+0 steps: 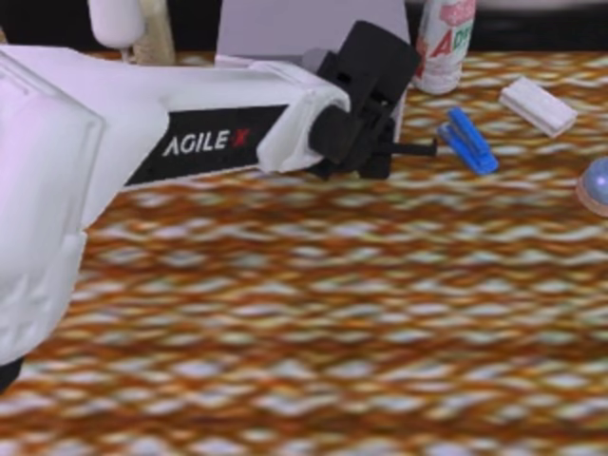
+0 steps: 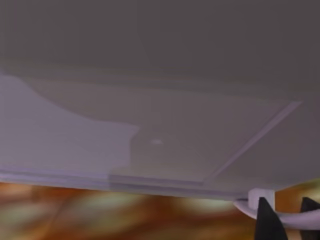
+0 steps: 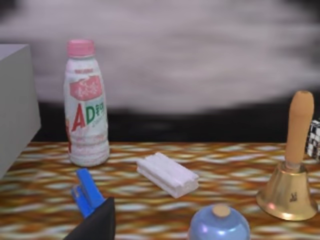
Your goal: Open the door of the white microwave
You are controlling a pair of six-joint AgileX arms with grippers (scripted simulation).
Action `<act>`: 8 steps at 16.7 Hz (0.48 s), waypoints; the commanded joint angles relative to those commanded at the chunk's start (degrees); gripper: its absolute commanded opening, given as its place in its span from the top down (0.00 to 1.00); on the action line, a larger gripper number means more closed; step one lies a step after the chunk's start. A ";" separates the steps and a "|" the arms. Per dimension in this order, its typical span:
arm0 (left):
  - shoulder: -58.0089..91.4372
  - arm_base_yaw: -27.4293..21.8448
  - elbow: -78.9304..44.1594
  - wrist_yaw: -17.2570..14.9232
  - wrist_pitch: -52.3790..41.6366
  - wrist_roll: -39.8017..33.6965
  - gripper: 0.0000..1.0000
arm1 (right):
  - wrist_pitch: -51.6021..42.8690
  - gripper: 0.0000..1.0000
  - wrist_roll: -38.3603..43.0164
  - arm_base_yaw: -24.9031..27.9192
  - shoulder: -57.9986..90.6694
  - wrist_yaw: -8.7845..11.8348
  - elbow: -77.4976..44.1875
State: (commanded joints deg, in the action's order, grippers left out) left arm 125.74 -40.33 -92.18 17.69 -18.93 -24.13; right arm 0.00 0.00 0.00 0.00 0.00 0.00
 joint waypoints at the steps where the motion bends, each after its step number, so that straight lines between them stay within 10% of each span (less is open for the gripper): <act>1: 0.00 0.00 0.00 0.00 0.00 0.00 1.00 | 0.00 0.00 0.00 0.00 0.00 0.00 0.00; 8: -1.54 0.19 2.32 -1.36 1.64 1.77 1.00 | 0.00 0.00 0.00 0.00 0.00 0.00 0.00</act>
State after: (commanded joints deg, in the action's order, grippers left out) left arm 124.20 -40.13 -89.86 16.34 -17.29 -22.36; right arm 0.00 0.00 0.00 0.00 0.00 0.00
